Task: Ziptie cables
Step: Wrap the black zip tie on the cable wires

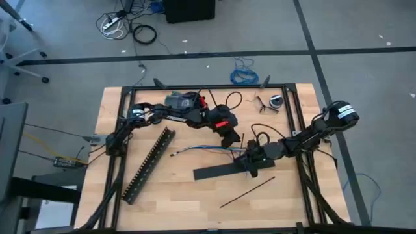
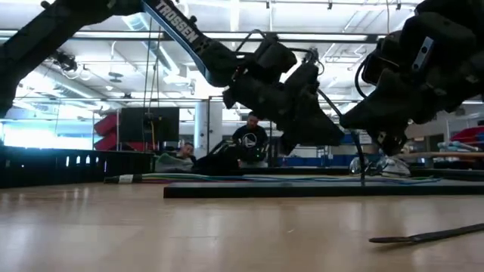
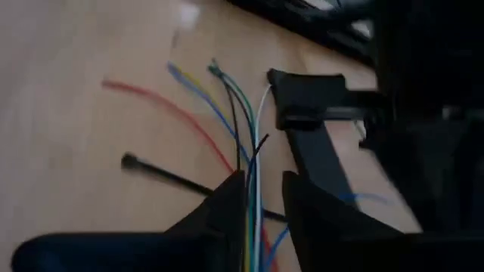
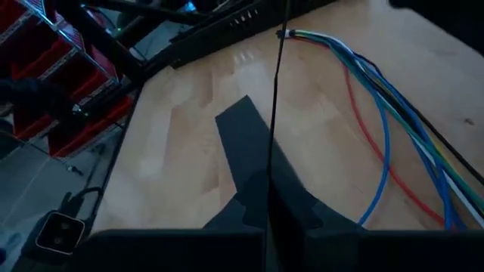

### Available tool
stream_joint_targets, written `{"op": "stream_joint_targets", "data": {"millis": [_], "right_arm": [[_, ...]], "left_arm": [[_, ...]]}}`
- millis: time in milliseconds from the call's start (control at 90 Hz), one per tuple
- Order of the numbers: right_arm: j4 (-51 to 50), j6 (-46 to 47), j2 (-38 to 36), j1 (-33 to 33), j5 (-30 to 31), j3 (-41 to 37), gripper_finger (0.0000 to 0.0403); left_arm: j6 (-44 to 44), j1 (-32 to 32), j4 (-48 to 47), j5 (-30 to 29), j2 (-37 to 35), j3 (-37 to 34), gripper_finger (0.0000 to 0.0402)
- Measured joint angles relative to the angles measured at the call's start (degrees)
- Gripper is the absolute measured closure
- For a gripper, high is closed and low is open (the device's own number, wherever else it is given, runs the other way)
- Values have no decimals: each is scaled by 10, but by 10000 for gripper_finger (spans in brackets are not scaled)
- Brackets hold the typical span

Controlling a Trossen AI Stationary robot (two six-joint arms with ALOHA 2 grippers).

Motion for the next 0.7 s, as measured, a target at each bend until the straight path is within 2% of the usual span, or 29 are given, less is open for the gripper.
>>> {"op": "stream_joint_targets", "data": {"millis": [111, 211, 400, 522, 700], "right_arm": [[1, 0, 0, 0, -2, 0, 403], [1, 0, 0, 0, -4, 0, 403], [2, 14, 0, 0, -8, 0, 403], [4, 25, 0, 0, -11, 0, 403], [11, 26, 0, 0, -12, 1, 403]], "left_arm": [[81, 0, 4, -6, 6, 1, 321], [114, 0, 12, -18, 25, 8, 328], [117, 2, -14, -11, 90, 78, 345], [124, -2, 0, -20, 93, 114, 352], [138, -5, -14, -17, 97, 121, 353]]}}
